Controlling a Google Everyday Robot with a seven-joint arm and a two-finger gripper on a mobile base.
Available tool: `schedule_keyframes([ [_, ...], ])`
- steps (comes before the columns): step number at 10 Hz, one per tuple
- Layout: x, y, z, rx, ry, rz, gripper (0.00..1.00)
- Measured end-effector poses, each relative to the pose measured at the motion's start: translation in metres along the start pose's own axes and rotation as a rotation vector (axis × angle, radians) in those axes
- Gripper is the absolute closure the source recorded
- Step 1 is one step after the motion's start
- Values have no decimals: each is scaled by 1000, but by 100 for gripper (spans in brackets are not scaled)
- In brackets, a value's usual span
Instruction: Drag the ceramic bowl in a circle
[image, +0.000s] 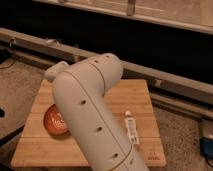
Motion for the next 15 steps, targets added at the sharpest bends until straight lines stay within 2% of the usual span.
schedule_keyframes([
  [3,0,10,-3,-5,-15,-31,98],
  [4,5,15,-5,-6,-21,-46,90],
  [6,14,21,-7,-33,-39,-58,71],
  [9,28,24,-11,-115,-93,-77,41],
  [11,31,27,-18,-149,-136,-99,23],
  [13,35,25,-23,-168,-164,-104,20],
  [15,32,28,-24,-169,-169,-108,20],
])
